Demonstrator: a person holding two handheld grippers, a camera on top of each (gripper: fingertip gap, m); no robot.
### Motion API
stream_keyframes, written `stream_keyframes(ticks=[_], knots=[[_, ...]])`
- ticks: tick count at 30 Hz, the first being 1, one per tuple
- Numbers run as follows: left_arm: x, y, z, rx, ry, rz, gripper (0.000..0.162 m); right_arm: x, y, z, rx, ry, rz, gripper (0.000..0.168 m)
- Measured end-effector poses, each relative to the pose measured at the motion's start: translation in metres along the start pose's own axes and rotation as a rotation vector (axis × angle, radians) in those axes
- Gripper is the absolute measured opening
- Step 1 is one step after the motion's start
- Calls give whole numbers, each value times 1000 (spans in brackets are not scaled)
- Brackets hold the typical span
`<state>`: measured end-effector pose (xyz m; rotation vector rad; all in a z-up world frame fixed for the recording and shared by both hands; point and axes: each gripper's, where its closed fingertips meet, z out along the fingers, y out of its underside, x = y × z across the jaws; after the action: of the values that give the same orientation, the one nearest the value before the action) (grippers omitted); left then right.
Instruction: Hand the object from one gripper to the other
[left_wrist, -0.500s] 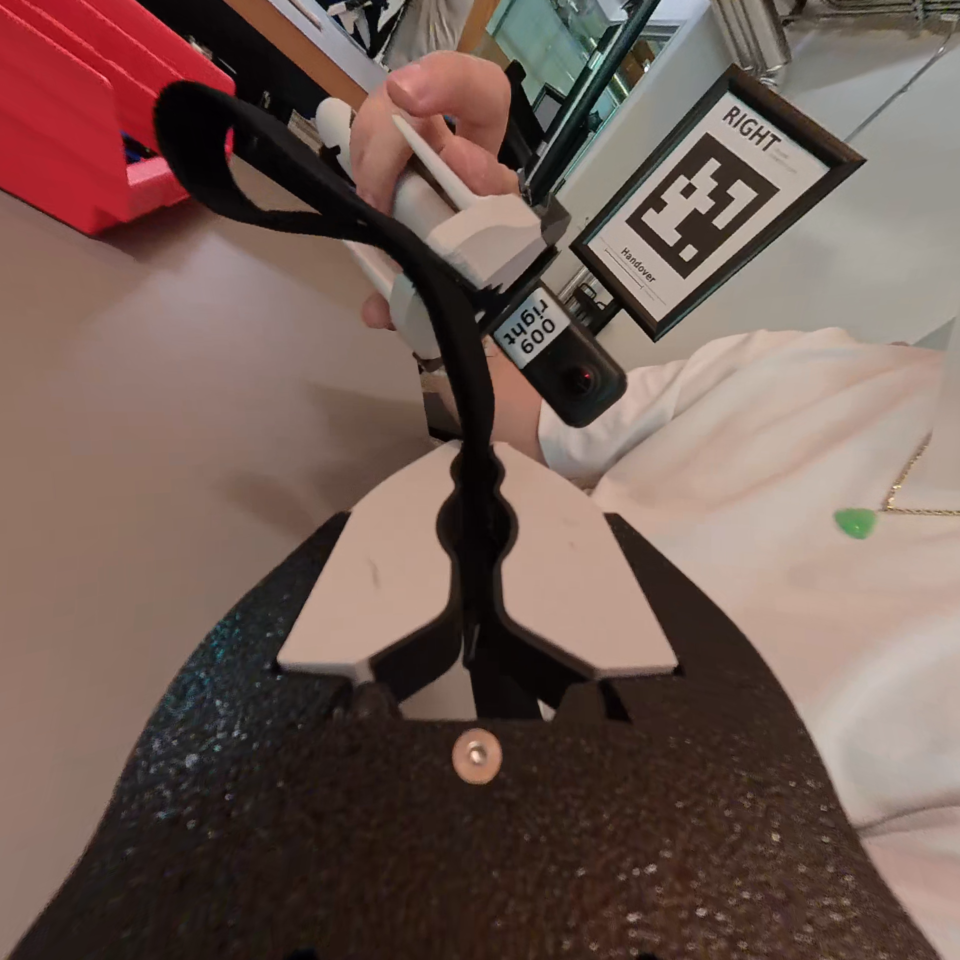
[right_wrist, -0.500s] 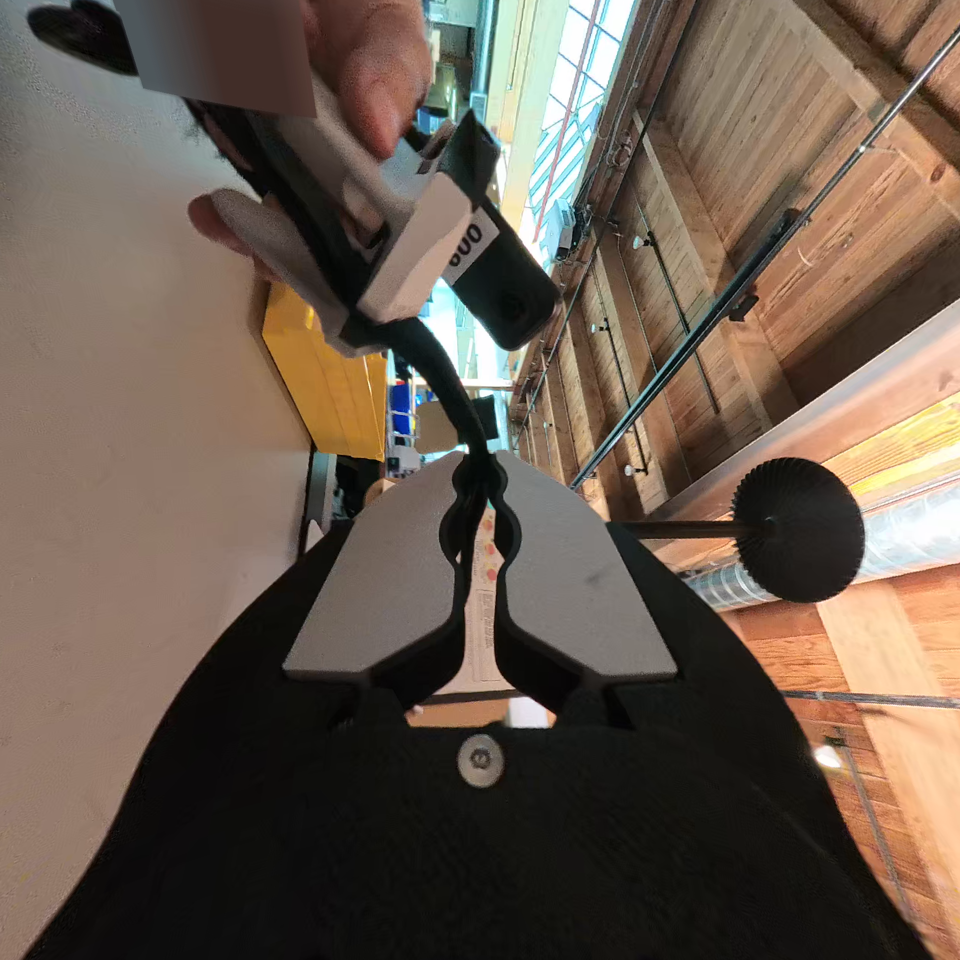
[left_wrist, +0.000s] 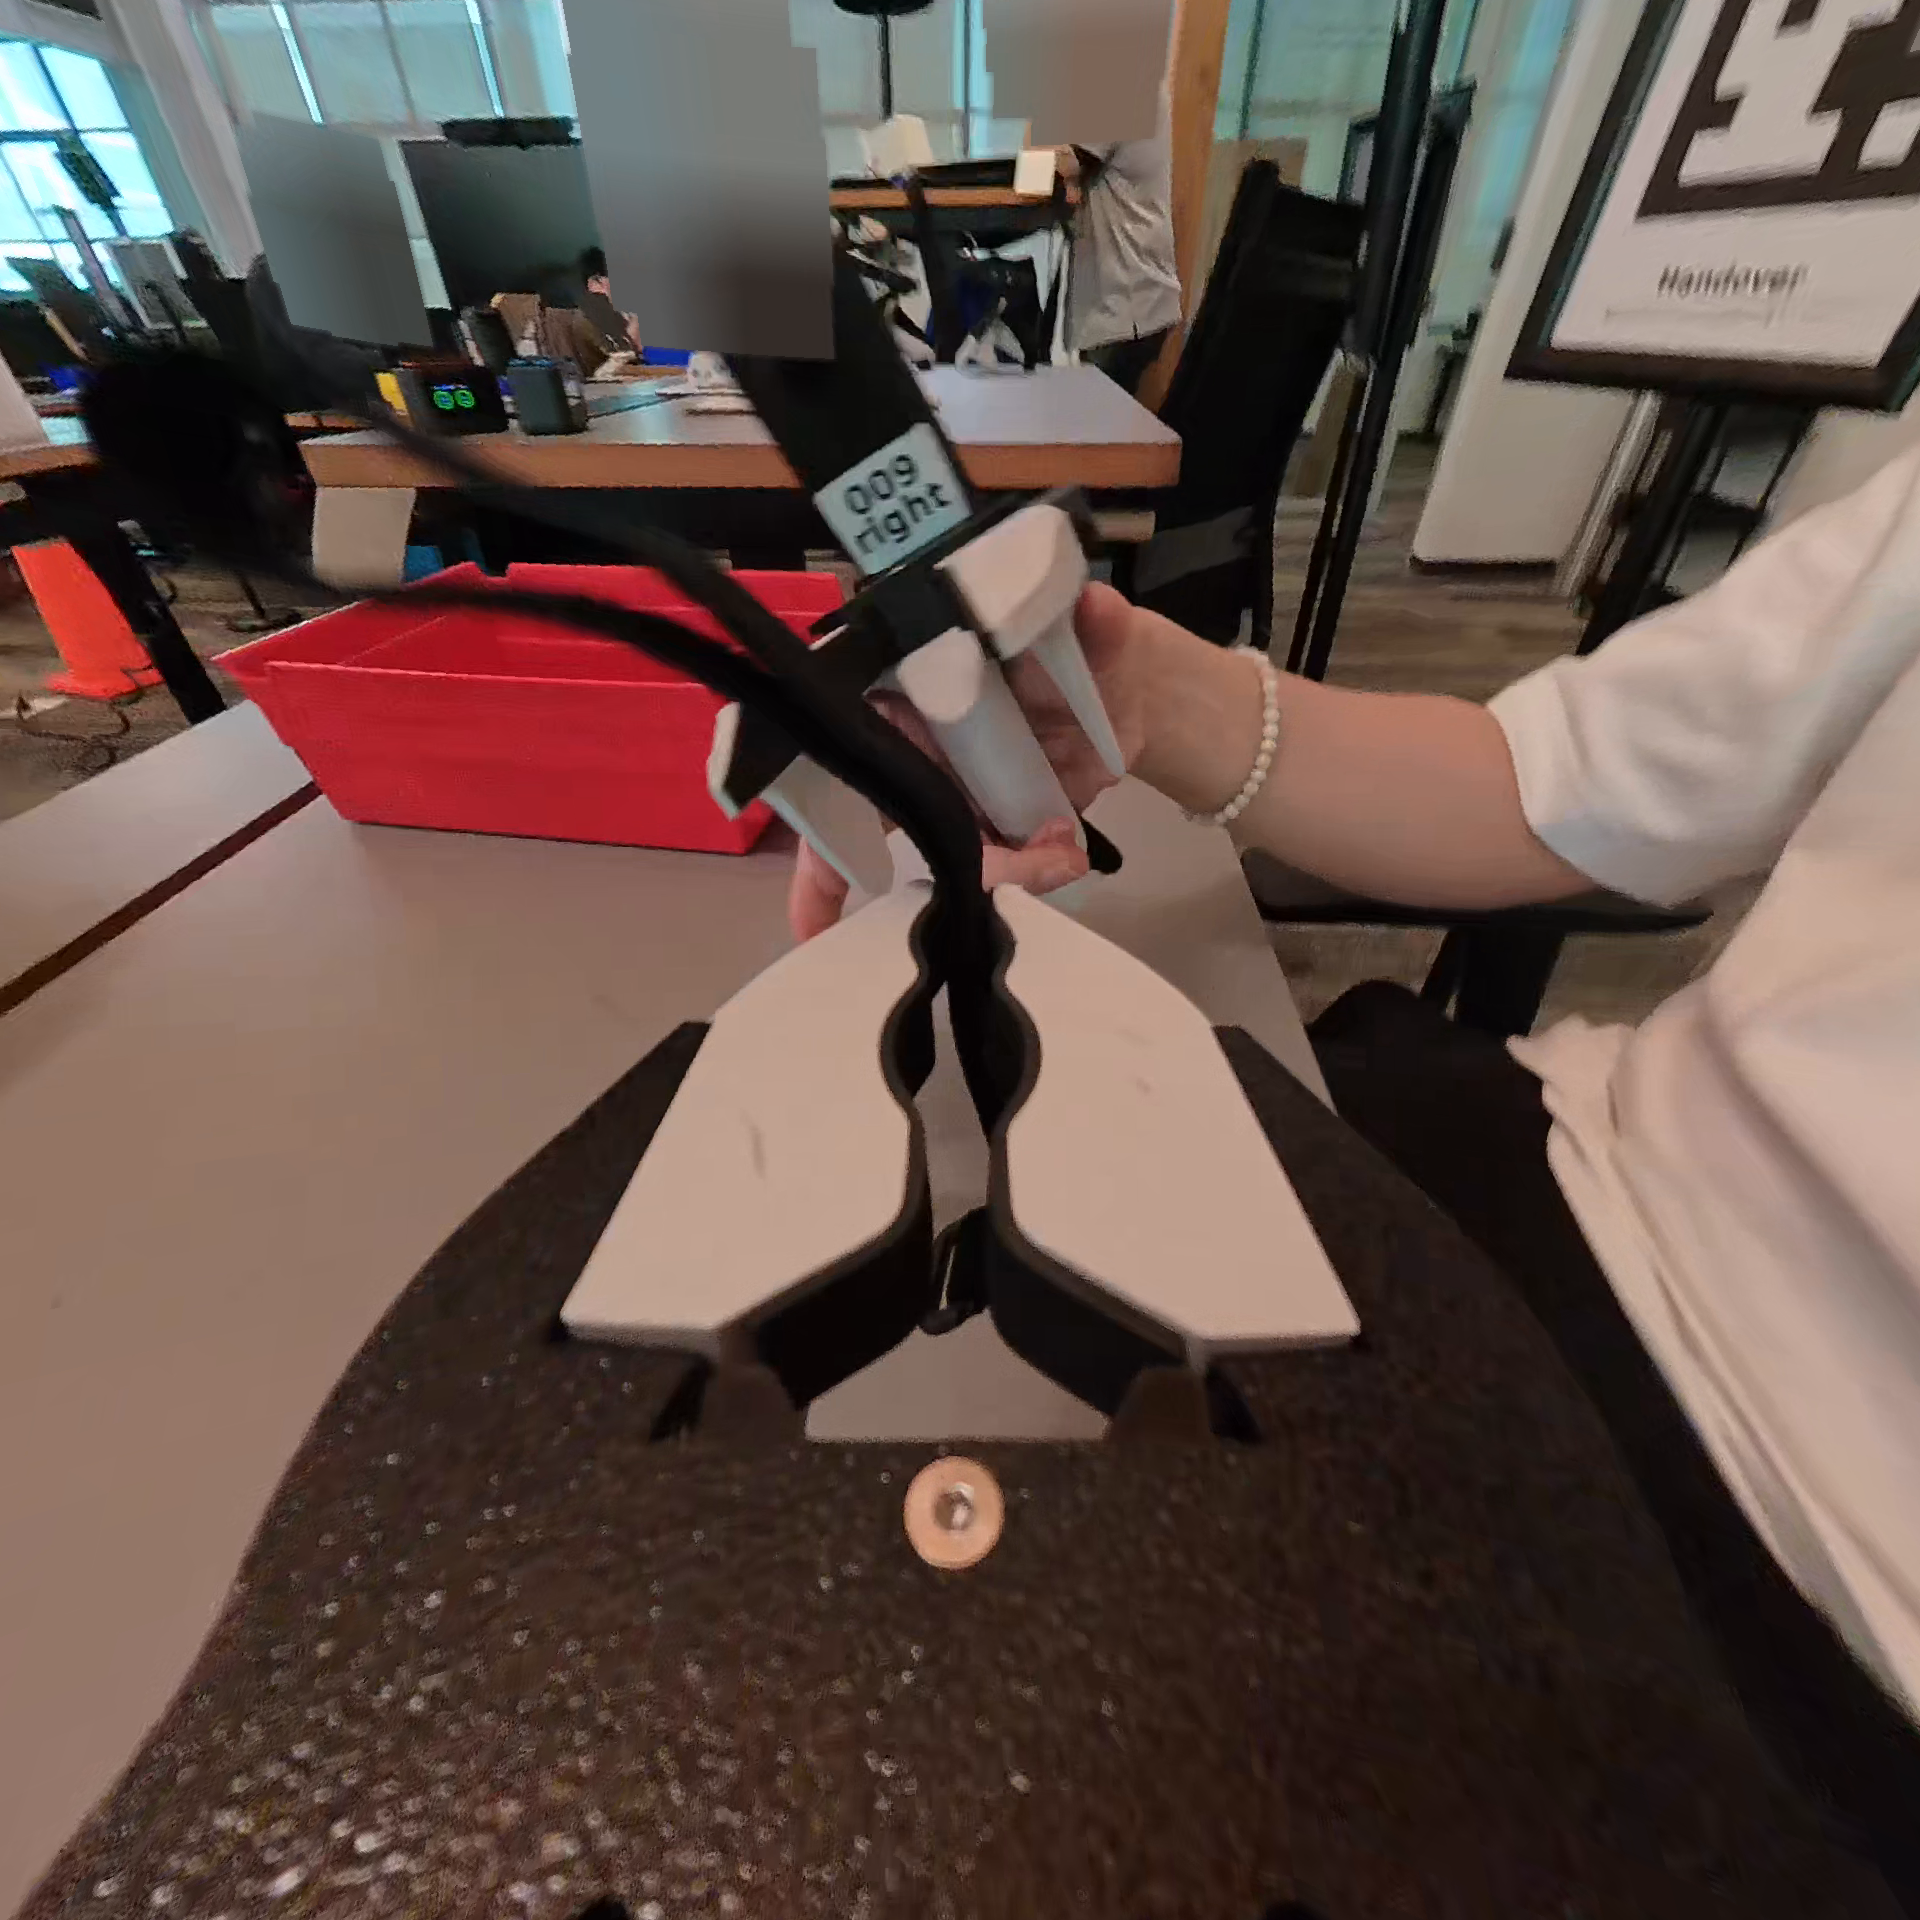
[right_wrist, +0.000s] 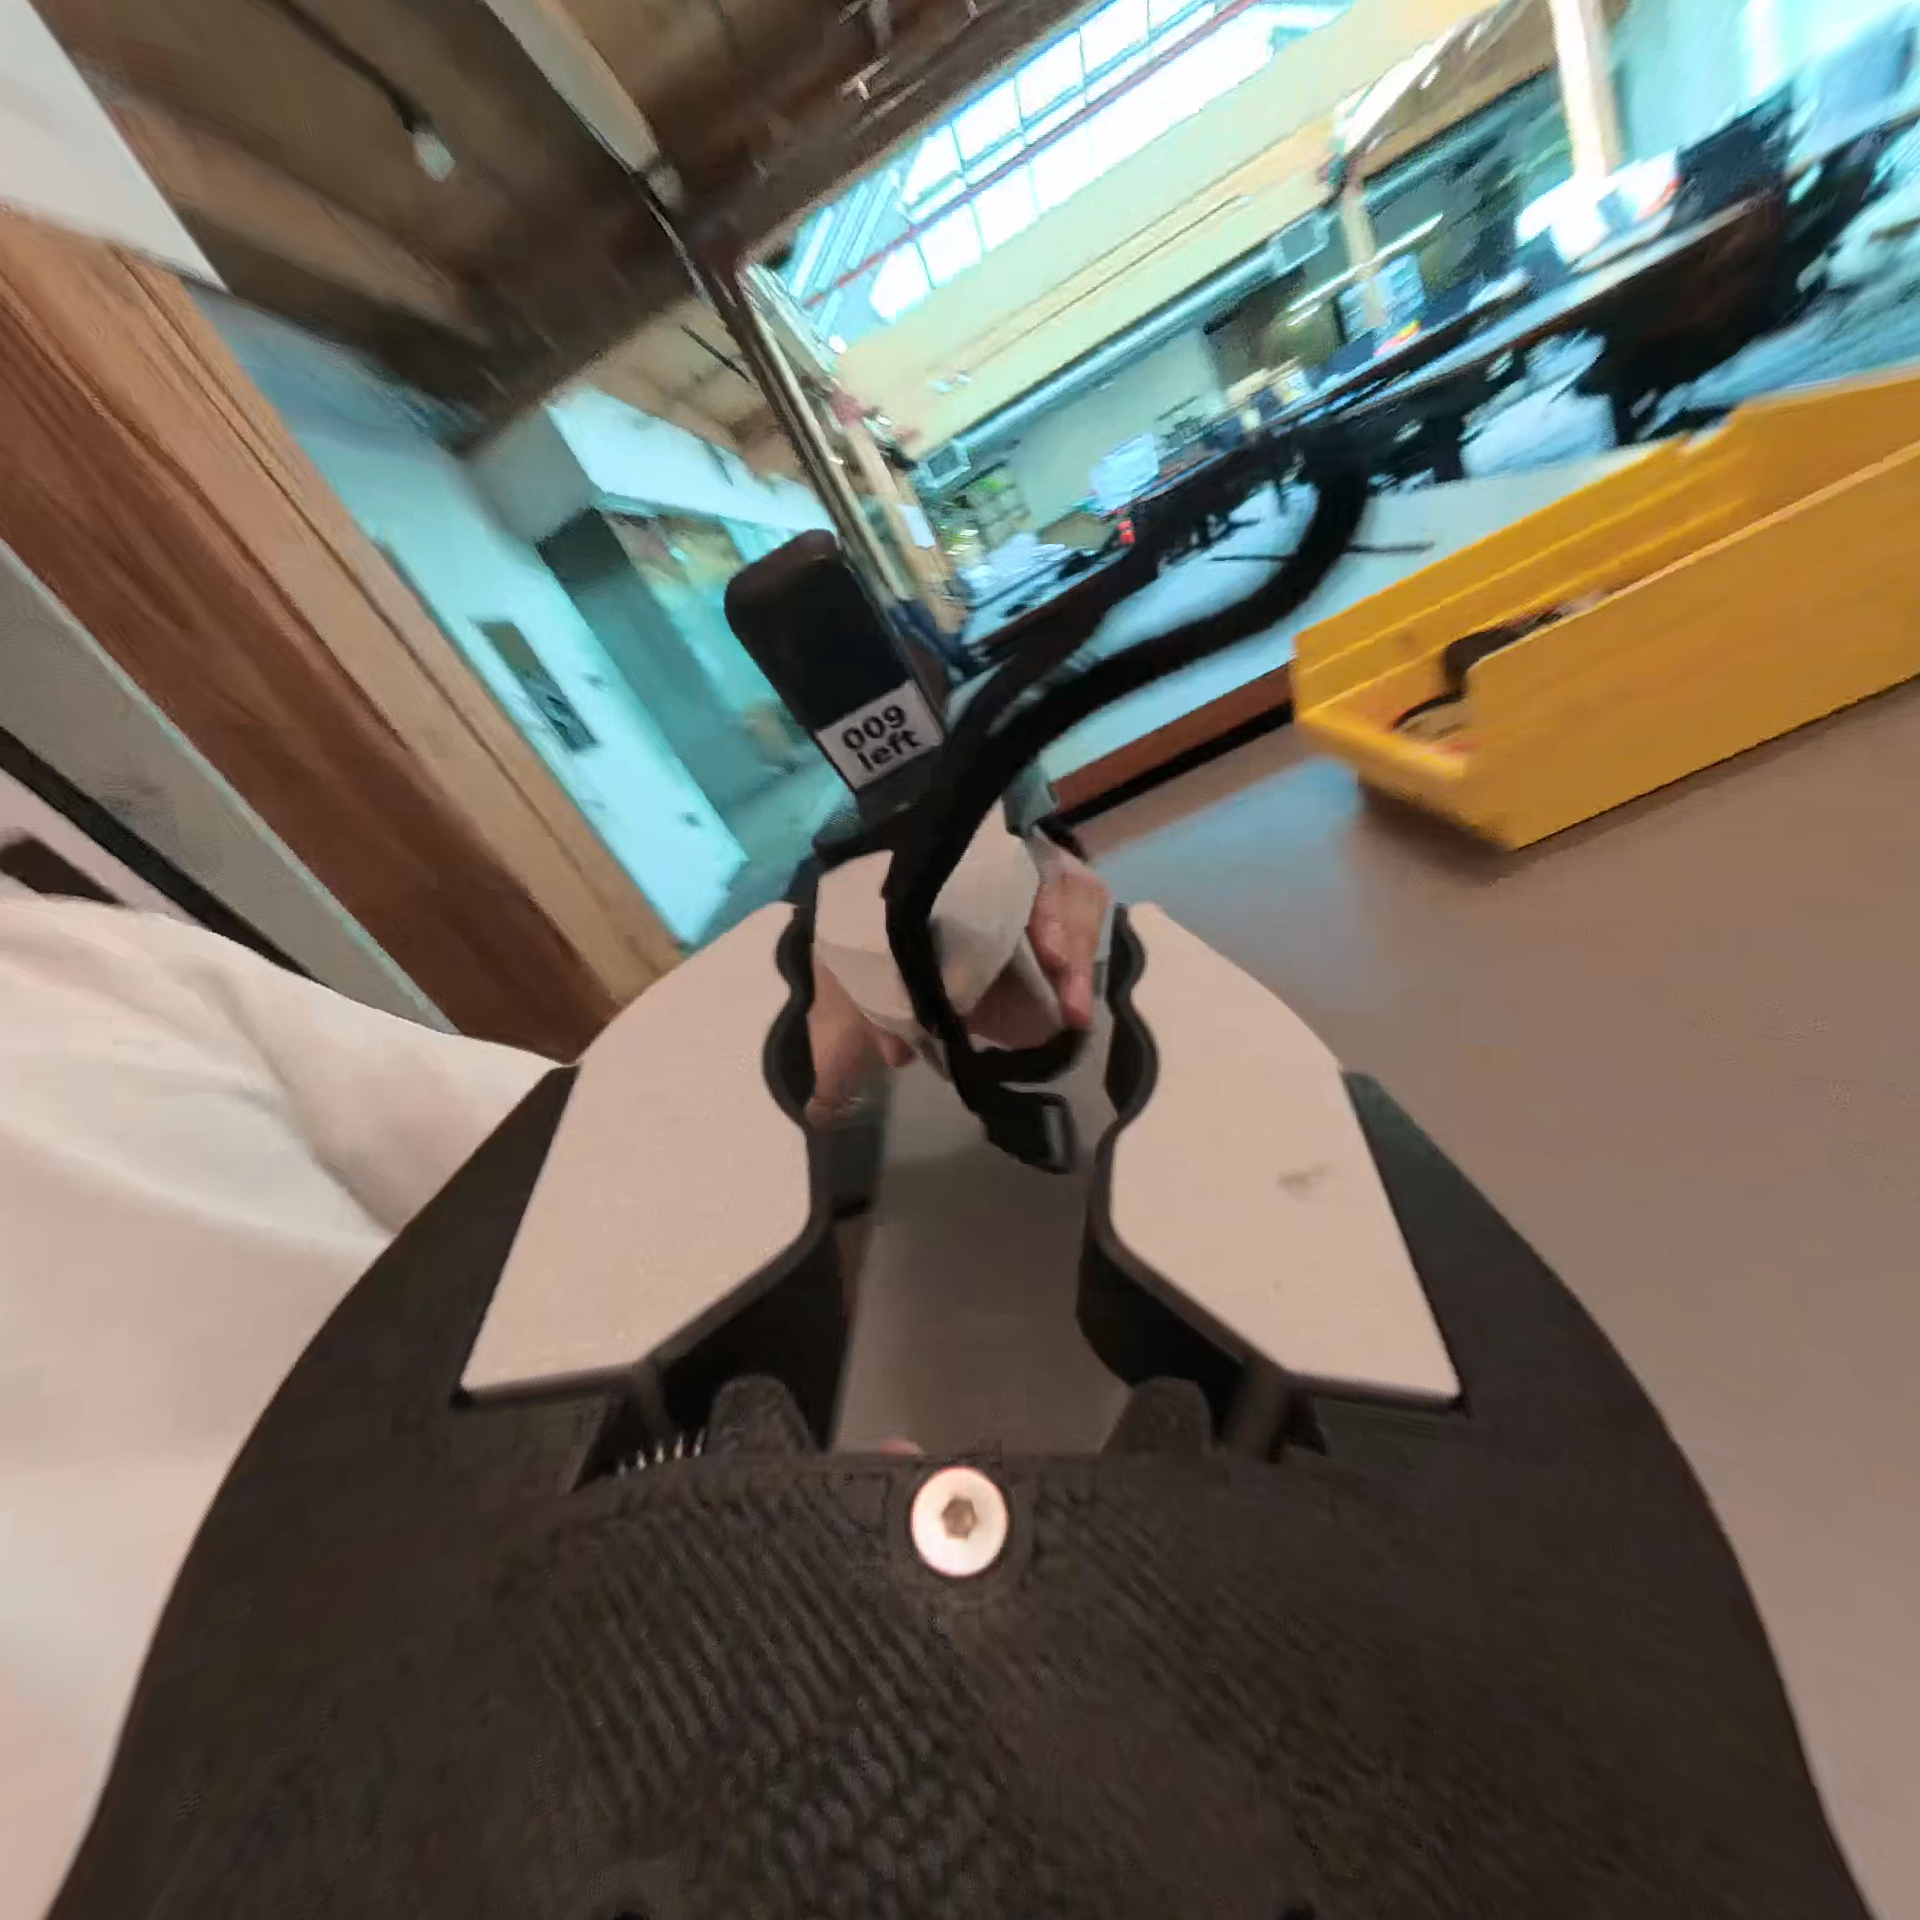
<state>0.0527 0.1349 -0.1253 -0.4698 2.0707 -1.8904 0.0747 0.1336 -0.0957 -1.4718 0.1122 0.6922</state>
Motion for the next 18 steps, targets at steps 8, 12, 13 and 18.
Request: stream_keyframes(ticks=[8,12,13,18], knots=[[2,18,9,-89,7,47,5,-8,9,13,-12,-63,111,10],[0,25,10,-119,0,35,5,3,13,12,-48,-2,142,5],[-1,26,10,-124,-5,37,5,5,14,11,-51,-9,180,4],[-8,37,8,-202,-59,102,30,22,24,5,-72,-11,348,5]])
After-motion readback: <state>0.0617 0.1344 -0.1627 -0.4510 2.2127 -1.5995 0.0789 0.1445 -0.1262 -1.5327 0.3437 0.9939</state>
